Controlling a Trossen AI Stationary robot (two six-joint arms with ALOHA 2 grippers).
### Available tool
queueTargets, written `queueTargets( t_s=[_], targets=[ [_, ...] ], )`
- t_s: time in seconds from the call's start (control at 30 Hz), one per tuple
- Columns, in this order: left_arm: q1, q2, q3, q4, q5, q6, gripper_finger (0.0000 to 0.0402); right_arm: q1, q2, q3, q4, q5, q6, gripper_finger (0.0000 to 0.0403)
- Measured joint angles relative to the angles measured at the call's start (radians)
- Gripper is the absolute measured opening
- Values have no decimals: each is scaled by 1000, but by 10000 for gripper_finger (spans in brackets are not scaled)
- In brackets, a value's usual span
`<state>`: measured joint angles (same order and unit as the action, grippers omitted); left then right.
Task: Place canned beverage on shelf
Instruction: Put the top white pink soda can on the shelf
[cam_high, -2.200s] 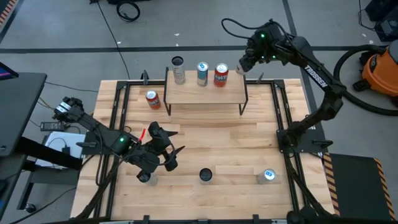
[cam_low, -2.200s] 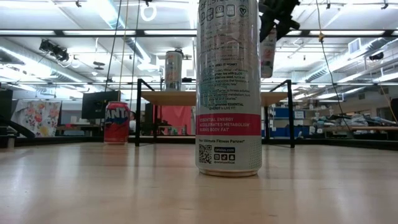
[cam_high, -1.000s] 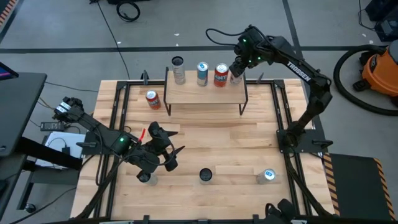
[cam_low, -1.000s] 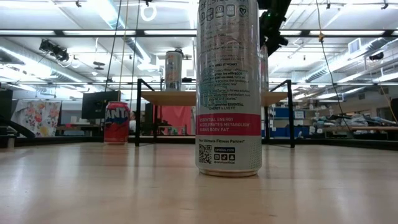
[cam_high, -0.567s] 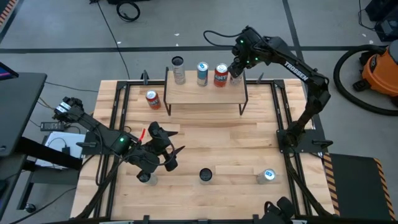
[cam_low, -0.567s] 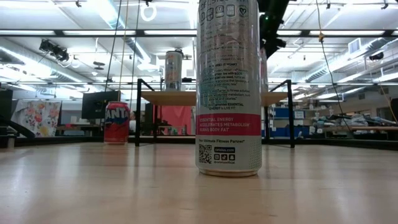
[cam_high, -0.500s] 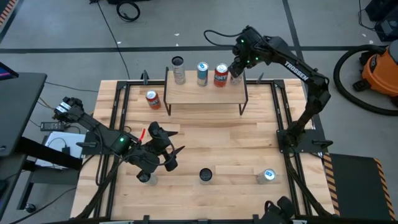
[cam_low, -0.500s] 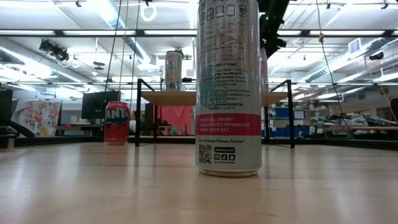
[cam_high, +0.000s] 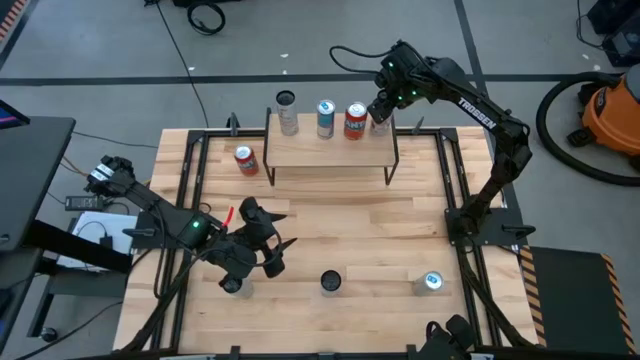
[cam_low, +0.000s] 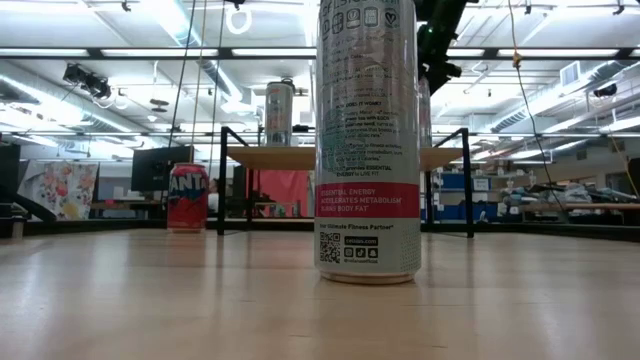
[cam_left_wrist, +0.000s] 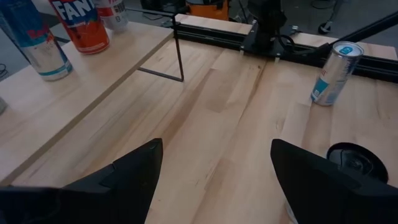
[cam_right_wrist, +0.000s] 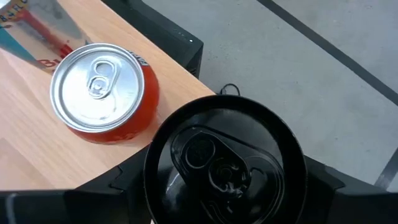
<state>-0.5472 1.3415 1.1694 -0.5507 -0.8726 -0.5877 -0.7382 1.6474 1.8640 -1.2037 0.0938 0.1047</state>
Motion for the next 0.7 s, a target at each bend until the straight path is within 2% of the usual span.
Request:
queueTargets(
  t_s=[0.13, 0.37, 0.7],
  targets=[
    [0, 0, 0, 0, 0, 0, 311, -2, -2, -42, 13, 1, 0, 265],
    [0, 0, 0, 0, 0, 0, 311, -3, -28, -133, 136, -6, -3, 265],
    [0, 0, 0, 0, 0, 13, 311, -19, -77, -142, 89, -28, 26, 265]
  ],
)
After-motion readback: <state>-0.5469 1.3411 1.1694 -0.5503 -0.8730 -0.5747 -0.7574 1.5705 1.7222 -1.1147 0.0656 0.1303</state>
